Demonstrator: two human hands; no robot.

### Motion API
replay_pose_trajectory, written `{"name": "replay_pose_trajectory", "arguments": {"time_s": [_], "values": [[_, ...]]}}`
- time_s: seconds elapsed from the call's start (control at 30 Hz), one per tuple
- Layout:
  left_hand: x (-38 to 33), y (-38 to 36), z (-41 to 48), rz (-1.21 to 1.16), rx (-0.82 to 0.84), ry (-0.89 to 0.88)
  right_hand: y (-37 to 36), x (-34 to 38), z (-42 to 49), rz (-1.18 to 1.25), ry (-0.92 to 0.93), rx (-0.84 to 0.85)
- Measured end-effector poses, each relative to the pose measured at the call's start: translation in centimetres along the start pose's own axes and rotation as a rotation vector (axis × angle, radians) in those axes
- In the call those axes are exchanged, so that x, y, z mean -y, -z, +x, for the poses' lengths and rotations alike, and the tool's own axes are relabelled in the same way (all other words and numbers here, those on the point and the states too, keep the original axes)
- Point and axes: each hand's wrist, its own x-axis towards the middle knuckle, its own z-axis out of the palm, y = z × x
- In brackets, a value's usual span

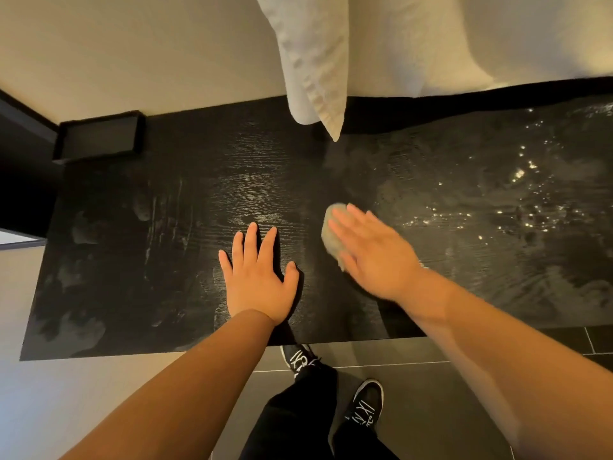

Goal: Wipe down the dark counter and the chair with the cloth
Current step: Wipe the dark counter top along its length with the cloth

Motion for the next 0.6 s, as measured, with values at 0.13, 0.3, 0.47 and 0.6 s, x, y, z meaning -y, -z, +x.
{"name": "replay_pose_trajectory", "arguments": {"time_s": [0.13, 0.3, 0.47, 0.6], "values": [[0.0, 0.0, 0.0, -0.005, 0.003, 0.004, 1.4, -1.6, 4.6, 0.029, -0.246, -0.026], [0.1, 0.1, 0.0, 0.001, 0.009, -0.007, 0.1, 1.6, 0.1, -0.006, -0.189, -0.010], [0.1, 0.2, 0.1, 0.021, 0.024, 0.000, 0.2, 0.8, -2.5, -0.024, -0.030, 0.083], [0.1, 0.1, 0.1, 0.017, 0.011, -0.007, 1.7, -2.5, 2.1, 0.034, -0.256, -0.022]]}}
